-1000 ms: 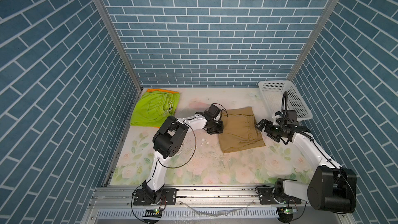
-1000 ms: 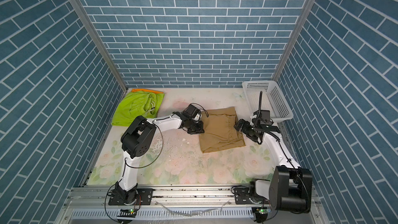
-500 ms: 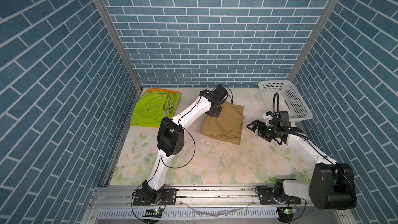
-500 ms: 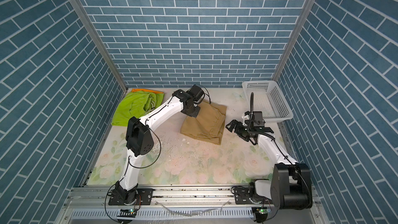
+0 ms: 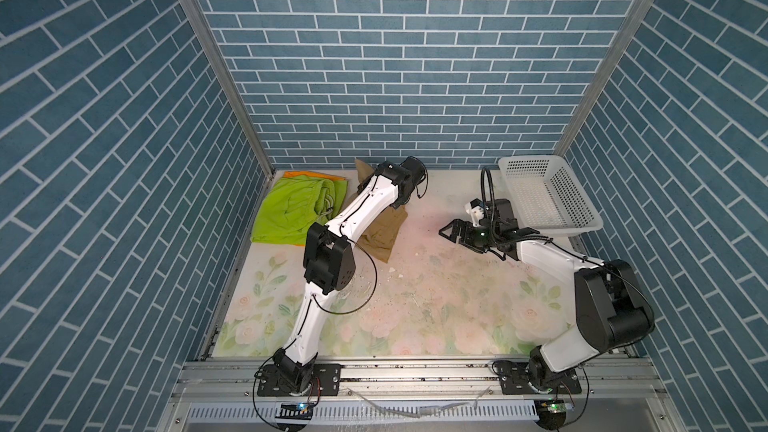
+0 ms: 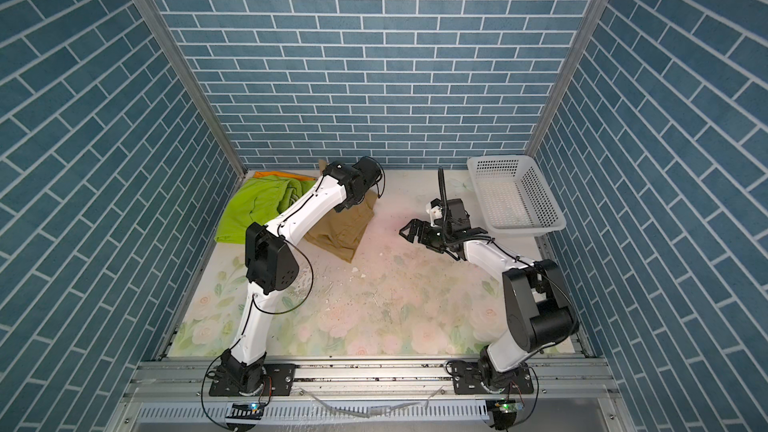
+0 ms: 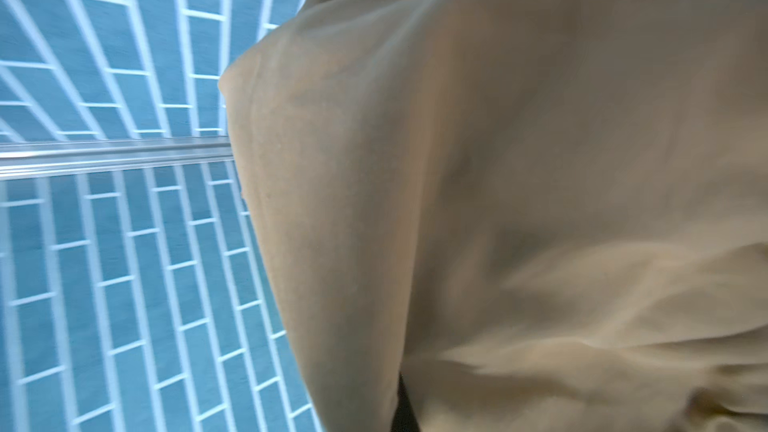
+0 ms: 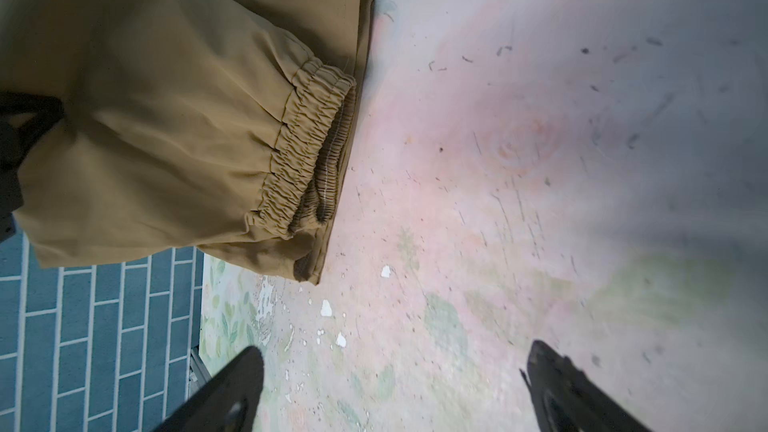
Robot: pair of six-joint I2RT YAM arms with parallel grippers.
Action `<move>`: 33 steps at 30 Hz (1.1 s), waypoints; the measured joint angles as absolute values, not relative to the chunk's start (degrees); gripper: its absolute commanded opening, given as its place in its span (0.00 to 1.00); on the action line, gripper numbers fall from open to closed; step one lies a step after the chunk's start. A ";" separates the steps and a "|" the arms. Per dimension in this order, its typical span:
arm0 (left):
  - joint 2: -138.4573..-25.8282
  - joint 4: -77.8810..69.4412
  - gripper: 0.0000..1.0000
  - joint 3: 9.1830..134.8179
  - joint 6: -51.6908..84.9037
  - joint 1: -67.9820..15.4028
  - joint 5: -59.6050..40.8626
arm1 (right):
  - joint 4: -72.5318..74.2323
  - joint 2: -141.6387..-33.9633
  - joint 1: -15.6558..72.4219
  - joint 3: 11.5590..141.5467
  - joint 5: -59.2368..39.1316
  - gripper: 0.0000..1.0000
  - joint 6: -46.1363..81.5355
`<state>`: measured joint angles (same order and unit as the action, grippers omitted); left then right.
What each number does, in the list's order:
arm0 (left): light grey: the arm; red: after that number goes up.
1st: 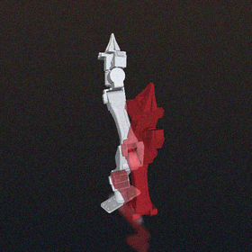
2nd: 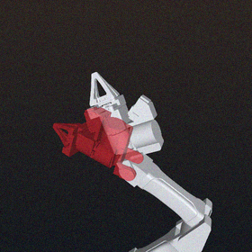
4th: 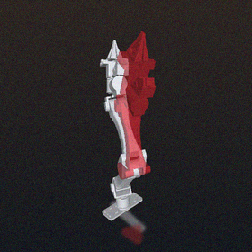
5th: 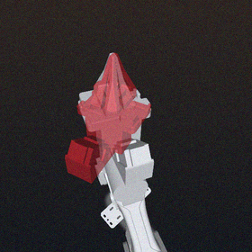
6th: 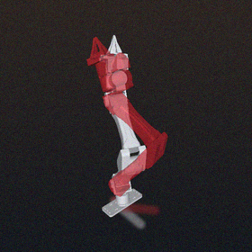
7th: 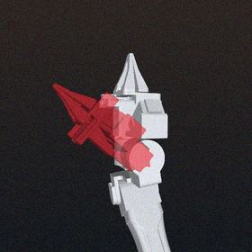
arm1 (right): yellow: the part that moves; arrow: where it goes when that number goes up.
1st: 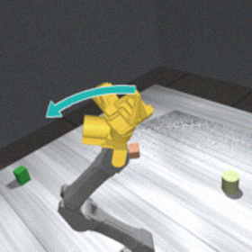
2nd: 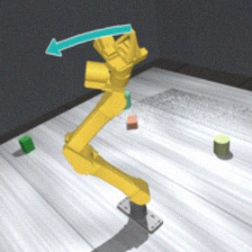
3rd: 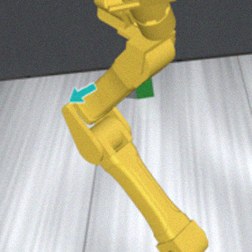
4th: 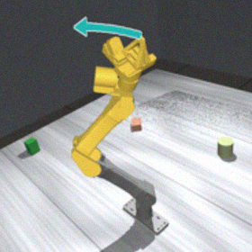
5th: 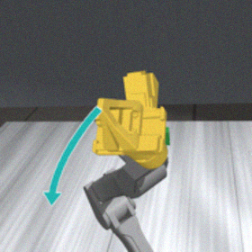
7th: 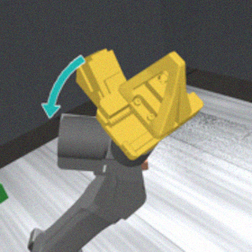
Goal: Fold and stack the shorts
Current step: 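Lift the khaki shorts with the left gripper toward the lime-green shorts while the right withdraws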
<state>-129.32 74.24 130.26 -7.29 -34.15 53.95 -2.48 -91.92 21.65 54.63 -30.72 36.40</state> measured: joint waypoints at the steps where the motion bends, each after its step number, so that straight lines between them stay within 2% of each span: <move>1: -129.21 73.65 0.00 130.26 -8.36 -34.02 54.87 | -2.02 -93.14 22.13 55.86 -30.81 0.99 36.67; 14: -127.33 66.17 0.00 130.54 -20.64 -28.45 60.42 | -0.16 -103.94 27.38 70.39 -32.71 0.99 37.28; 33: -118.63 62.13 0.00 130.23 -26.41 -24.01 58.96 | -2.11 -108.16 29.80 77.32 -33.74 0.99 37.32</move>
<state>-118.63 62.13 130.23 -26.41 -24.01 58.96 -2.11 -108.16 29.80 77.32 -33.74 37.32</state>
